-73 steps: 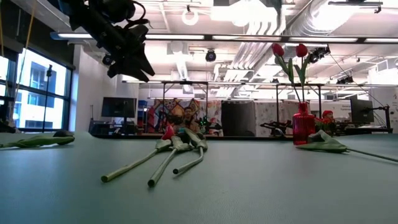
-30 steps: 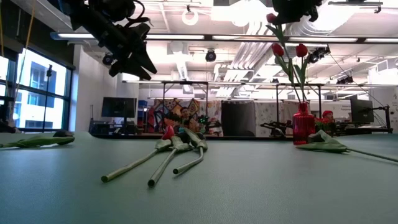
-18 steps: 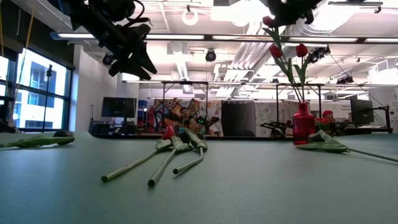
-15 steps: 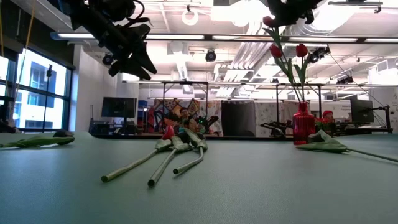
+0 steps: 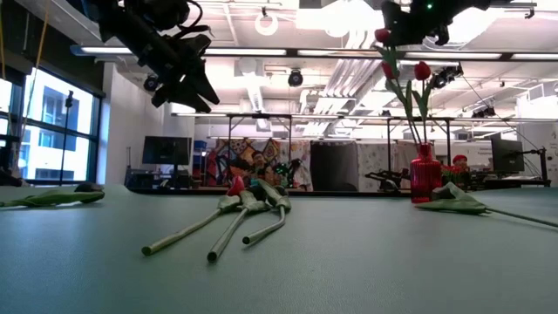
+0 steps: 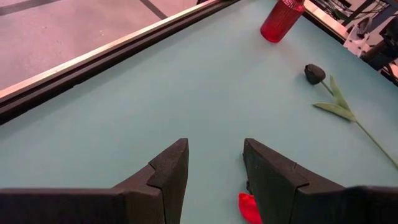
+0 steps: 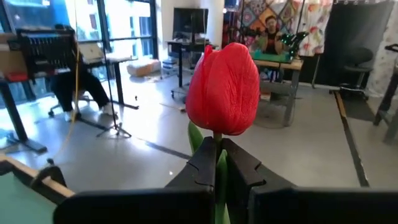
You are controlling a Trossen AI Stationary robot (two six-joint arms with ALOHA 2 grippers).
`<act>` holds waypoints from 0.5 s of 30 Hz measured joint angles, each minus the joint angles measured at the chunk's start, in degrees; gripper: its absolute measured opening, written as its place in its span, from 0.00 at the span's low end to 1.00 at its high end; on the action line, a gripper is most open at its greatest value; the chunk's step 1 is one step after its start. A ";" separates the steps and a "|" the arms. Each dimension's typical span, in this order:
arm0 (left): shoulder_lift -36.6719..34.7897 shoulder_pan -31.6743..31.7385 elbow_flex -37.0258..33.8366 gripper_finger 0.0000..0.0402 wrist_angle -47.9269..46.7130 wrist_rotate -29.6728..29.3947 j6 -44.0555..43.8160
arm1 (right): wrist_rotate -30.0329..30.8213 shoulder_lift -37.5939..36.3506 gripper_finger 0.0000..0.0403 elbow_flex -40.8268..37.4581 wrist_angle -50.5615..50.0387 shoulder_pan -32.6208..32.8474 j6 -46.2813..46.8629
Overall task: Sort flowers into vase by color
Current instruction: Put the red tulip into the red vase
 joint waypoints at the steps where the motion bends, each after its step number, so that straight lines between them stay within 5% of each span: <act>1: 0.00 0.00 0.00 0.35 0.01 0.00 0.00 | 0.55 -0.79 0.00 -0.71 0.64 0.58 0.26; 15: 0.00 0.00 0.00 0.35 0.39 0.02 -0.55 | 6.25 -6.98 0.00 -1.59 -4.09 5.40 -0.52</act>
